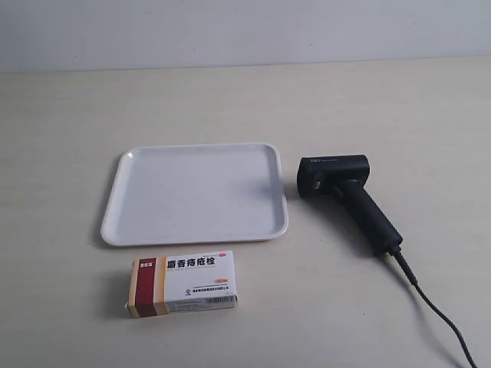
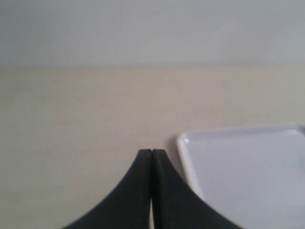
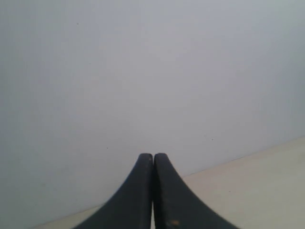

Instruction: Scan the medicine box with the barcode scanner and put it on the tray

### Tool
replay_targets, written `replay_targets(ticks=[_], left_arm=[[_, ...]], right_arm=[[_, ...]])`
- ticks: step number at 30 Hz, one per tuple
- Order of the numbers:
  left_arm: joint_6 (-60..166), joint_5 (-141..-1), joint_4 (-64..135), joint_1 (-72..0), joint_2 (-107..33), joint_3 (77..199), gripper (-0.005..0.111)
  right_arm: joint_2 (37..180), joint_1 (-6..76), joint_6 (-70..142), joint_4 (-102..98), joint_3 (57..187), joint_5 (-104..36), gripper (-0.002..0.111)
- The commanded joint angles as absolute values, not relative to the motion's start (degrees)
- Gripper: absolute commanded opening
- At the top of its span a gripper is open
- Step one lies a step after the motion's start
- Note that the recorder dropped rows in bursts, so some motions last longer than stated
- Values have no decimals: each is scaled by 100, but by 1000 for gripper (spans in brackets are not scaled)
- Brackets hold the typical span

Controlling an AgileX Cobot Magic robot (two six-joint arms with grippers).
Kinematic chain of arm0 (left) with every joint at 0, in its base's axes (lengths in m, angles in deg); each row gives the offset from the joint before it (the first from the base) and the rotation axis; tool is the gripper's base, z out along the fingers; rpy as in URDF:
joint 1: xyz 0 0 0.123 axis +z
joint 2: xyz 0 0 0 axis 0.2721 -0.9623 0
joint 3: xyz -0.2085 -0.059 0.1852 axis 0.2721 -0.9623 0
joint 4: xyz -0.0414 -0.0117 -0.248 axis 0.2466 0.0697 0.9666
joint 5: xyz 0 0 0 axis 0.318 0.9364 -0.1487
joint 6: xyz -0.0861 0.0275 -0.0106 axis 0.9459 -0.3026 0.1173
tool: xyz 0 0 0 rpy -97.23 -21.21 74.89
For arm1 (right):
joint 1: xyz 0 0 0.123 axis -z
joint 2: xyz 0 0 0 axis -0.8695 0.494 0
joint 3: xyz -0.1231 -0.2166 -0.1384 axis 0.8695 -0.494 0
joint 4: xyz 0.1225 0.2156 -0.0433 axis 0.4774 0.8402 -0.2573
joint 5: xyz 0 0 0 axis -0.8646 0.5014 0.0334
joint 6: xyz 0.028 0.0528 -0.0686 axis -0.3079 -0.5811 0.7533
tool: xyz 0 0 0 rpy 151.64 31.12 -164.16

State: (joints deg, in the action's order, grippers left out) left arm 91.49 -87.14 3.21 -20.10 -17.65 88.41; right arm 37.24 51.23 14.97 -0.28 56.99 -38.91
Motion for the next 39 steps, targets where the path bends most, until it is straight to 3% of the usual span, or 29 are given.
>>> replay_targets(ticks=[1,4,6,9,12,14,17,19,27,36,37,39], left_arm=[[11288,-10795,-3788,-2381,-3632,9449,0],[11125,-12569,-4970,-2487,-4692,9867,0],[11084,-12800,-4886,-2636,-5136,9981,6],[10649,-12317,-4736,-3000,-5610,10022,29],[9794,-12212,-4469,-3660,-5932,10044,63],[9241,-11988,-4521,-3764,-5932,10044,78],[8762,-11367,-4422,-3764,-6091,10044,92],[8419,-11124,-4176,-3764,-6357,10044,95],[7792,-11213,-3774,-3764,-7230,10264,88],[7504,-11491,-3774,-3764,-7265,10264,7],[7468,-11552,-3774,-3764,-7194,10264,0],[7561,-11525,-3786,-3764,-6995,10354,0]], right_arm=[[3684,5171,1475,-65,5675,-3868,0],[3684,5171,1475,-65,5675,-3868,0],[3684,5171,1475,-65,5675,-3868,0],[3684,5171,1475,-65,5675,-3878,0],[3684,5171,1475,-65,5675,-3878,0],[3684,5171,1475,-83,5675,-3878,0],[3684,5171,1475,-83,5675,-3878,0],[3684,5171,1475,-83,5675,-3878,0],[3684,5171,1475,-83,5675,-3878,0],[3684,5171,1475,-83,5675,-3866,0],[3684,5171,1475,-136,5675,-3854,0],[3684,5171,1475,-441,5823,-3840,0]])
